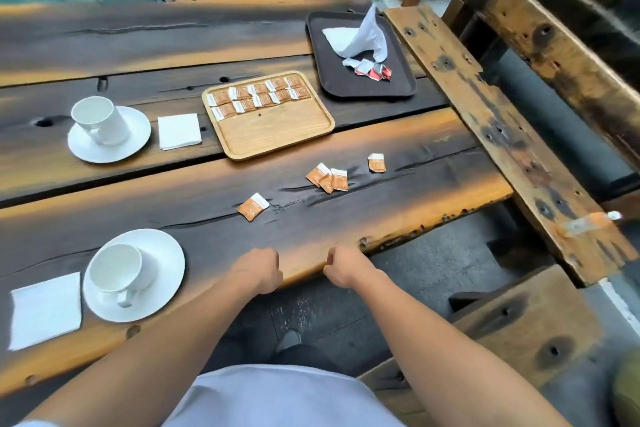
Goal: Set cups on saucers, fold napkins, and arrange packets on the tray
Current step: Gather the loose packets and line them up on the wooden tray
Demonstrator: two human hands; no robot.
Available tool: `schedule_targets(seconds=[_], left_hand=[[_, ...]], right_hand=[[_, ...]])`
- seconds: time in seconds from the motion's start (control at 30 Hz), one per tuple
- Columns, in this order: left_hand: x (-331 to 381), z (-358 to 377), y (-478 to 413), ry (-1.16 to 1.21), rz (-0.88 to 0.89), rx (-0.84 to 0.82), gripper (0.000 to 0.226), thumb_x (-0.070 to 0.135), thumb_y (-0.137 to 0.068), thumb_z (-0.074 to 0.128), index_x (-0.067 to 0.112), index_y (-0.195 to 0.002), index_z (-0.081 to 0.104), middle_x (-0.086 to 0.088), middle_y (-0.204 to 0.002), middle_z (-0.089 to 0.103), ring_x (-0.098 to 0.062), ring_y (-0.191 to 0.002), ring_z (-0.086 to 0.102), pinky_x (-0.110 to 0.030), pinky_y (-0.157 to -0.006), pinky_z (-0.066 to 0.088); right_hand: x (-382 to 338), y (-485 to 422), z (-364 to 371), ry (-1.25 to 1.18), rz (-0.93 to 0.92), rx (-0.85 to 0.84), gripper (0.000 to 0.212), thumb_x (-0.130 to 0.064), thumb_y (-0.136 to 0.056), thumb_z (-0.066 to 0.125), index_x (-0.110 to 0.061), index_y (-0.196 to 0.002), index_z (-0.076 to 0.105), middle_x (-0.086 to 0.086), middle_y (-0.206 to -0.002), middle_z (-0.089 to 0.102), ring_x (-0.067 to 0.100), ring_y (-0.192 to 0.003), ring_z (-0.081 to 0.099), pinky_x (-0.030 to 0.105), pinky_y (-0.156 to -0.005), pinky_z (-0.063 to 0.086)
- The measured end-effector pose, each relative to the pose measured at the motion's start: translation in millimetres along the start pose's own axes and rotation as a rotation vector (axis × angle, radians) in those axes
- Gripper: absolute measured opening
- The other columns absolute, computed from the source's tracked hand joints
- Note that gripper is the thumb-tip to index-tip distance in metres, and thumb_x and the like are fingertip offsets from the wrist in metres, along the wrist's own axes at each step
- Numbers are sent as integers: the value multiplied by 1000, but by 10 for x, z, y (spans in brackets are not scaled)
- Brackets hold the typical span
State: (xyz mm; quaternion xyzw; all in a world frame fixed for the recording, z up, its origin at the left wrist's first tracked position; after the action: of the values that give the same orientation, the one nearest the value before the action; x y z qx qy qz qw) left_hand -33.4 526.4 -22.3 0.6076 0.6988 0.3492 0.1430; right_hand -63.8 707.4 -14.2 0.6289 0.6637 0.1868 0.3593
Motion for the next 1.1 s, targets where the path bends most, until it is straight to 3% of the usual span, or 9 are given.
schedule_targets(seconds=[0.27, 0.53, 0.8, 0.97, 1.1], left_hand=[[-131, -374, -456, 21, -114, 102, 10, 24, -89, 47, 20, -93, 56, -5, -105, 63, -27, -92, 58, -31, -68, 43], [-430, -940, -902, 229, -162, 337, 26, 27, -93, 53, 16, -116, 52, -11, -116, 56, -35, -108, 56, -44, -81, 50], [-613, -765, -1137, 256, -266, 214, 46, 39, -89, 67, 18, -125, 48, -11, -125, 50, -34, -119, 45, -45, -90, 47], [-619, -620, -1151, 420, -394, 238, 53, 29, -83, 75, 13, -124, 46, -13, -126, 51, -35, -120, 47, -47, -93, 46], [-605, -537, -1178, 580, -506, 246, 47, 21, -79, 79, 8, -117, 54, -19, -120, 58, -38, -115, 54, -42, -90, 46]], right_hand=[[62, -367, -231, -5, 42, -25, 34, -25, -88, 49, -13, -117, 62, 16, -122, 64, 36, -110, 59, 41, -95, 51], [-130, -849, -565, 70, 56, -45, 36, -28, -93, 49, -13, -125, 57, 13, -129, 61, 33, -117, 59, 38, -95, 49], [-252, -1217, -895, 93, 57, 1, 28, -25, -90, 47, -12, -112, 59, 15, -120, 63, 35, -110, 60, 38, -87, 50], [-97, -1372, -981, 118, 21, -46, 25, -23, -88, 48, -11, -107, 59, 15, -115, 65, 36, -106, 61, 34, -78, 46], [20, -1507, -1102, 165, -38, -71, 29, -23, -87, 48, -11, -111, 60, 15, -118, 64, 35, -109, 60, 35, -82, 48]])
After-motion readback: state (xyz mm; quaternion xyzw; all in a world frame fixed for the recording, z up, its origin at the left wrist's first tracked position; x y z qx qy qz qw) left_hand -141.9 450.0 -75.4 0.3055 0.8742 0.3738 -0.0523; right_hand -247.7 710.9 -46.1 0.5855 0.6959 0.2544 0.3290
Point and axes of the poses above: each hand's wrist, its own y-axis away from the middle knuckle, its own z-axis out of the palm, x = y × z, the point moved 9 cm from there along -y, towards the middle knuckle
